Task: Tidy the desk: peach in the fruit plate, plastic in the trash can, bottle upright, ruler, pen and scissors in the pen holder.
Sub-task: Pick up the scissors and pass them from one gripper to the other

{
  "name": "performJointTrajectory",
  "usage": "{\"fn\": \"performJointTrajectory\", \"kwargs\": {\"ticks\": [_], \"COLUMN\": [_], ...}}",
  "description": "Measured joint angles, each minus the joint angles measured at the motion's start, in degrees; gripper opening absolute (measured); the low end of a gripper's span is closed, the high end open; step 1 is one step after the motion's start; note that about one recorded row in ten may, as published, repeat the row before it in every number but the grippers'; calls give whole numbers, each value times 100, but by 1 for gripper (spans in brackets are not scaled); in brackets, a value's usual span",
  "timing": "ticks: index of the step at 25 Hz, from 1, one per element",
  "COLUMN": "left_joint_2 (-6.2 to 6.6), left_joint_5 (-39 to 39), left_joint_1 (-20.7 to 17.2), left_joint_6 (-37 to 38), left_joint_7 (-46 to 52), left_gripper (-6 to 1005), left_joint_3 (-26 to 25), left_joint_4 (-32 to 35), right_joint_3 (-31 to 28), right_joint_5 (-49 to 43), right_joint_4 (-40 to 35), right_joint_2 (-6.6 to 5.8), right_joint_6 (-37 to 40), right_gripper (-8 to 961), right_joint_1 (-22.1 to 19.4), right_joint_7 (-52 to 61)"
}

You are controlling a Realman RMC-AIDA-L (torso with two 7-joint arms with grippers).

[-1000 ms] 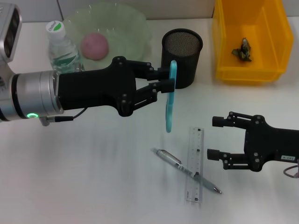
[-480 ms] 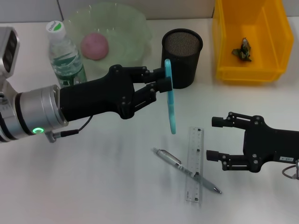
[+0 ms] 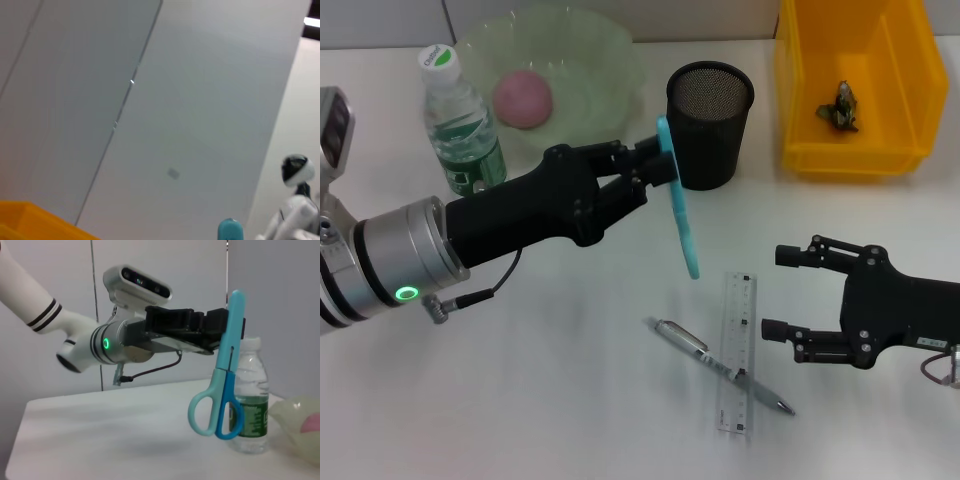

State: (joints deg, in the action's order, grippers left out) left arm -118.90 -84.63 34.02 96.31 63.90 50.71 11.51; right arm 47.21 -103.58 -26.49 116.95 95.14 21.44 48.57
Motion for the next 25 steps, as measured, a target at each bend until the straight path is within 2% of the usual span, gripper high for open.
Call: {"fn": "performJointTrajectory", "kwargs": {"ticks": [3, 8, 13, 15, 17, 25], "left_joint_2": [-10, -27, -27, -28, -28, -27], "left_joint_5": [231, 684, 684, 849, 886, 883], "left_joint_1": [-15, 14, 14, 37, 43, 67], "left_joint_6": [-5, -15, -15, -66, -146, -271], "left_joint_7": [8, 64, 64, 88, 157, 453], "left_gripper": [233, 235, 237, 238, 239, 242], "left_joint_3": [0, 0, 0, -24, -354, -787], "left_joint_4": [-218, -688, -688, -924, -1212, -1587], "right_joint_3": [-95, -237, -369, -523, -671, -1150], "right_joint_5": [3, 15, 21, 22, 23, 132], "right_joint_4": [132, 262, 377, 510, 634, 1122], "right_joint_2": [35, 194, 212, 213, 214, 230], "right_joint_6": [-18, -186, -209, -212, -210, -137], "right_gripper": [813, 813, 813, 813, 813, 813], "right_joint_1": [14, 24, 44, 59, 62, 63], "right_joint_7": [-250, -713, -822, -979, -1173, -1786]}}
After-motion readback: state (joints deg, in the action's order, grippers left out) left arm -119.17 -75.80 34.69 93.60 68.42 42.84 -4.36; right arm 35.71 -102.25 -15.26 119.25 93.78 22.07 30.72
